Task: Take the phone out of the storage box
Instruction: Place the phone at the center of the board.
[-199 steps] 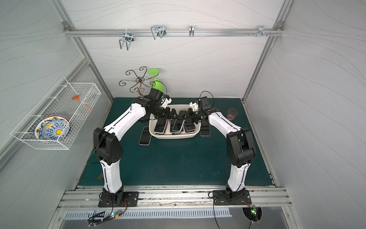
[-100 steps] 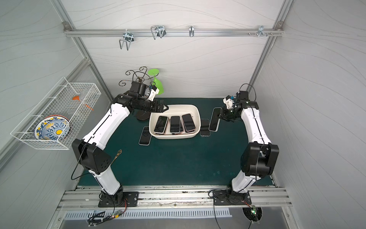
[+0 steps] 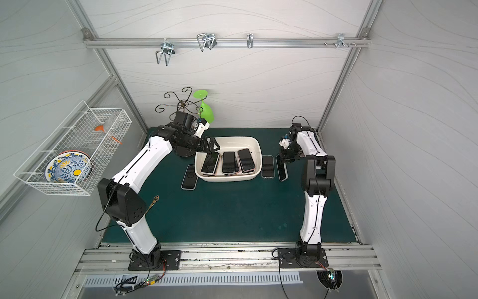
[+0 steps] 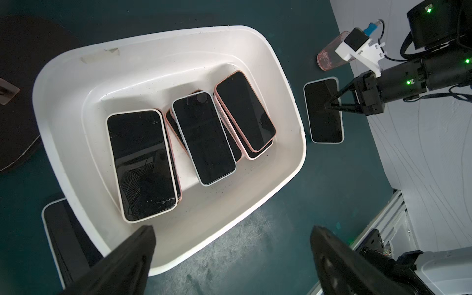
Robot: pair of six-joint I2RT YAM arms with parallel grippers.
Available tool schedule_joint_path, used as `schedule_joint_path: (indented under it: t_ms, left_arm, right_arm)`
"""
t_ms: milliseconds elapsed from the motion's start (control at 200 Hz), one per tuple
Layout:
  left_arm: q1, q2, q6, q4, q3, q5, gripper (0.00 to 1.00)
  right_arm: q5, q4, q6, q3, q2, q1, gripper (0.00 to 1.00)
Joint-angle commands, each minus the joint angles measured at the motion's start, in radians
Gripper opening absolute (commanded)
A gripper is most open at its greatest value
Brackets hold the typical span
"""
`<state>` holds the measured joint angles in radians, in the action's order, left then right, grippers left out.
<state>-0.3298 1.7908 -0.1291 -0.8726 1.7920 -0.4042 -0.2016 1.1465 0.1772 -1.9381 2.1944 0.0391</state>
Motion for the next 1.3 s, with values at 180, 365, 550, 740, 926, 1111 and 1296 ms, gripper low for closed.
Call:
schedule_joint_path:
  t_ms: [180,365,550,740,926,1111,1296]
  left_arm:
    - [0.002,0.036,0.024,0.026,-0.02,0.024,0.99]
    - [0.002,0.054,0.028,0.017,-0.006,0.037,0.99]
    - [0.002,0.067,0.032,0.009,-0.006,0.052,0.98]
    - [0.002,0.079,0.03,0.005,-0.008,0.054,0.98]
    - [0.002,0.086,0.028,0.004,-0.014,0.066,0.98]
    - [0.002,0.094,0.023,0.001,-0.022,0.07,0.97]
    - [0.002,0.09,0.021,-0.001,-0.026,0.078,0.97]
  right_arm:
    - [-0.018,0.042,0.041,-0.148,0.109,-0.019,0.0]
    - [-0.113,0.021,0.008,-0.17,0.16,-0.044,0.0]
    - [-0.18,0.009,-0.036,-0.166,0.196,-0.067,0.01]
    - [-0.218,-0.018,-0.048,-0.136,0.221,-0.082,0.05]
    - [-0.304,-0.079,-0.087,-0.064,0.215,-0.112,0.05]
    - [-0.331,-0.119,-0.117,-0.018,0.22,-0.13,0.05]
    - [-0.363,-0.14,-0.11,-0.005,0.225,-0.131,0.1]
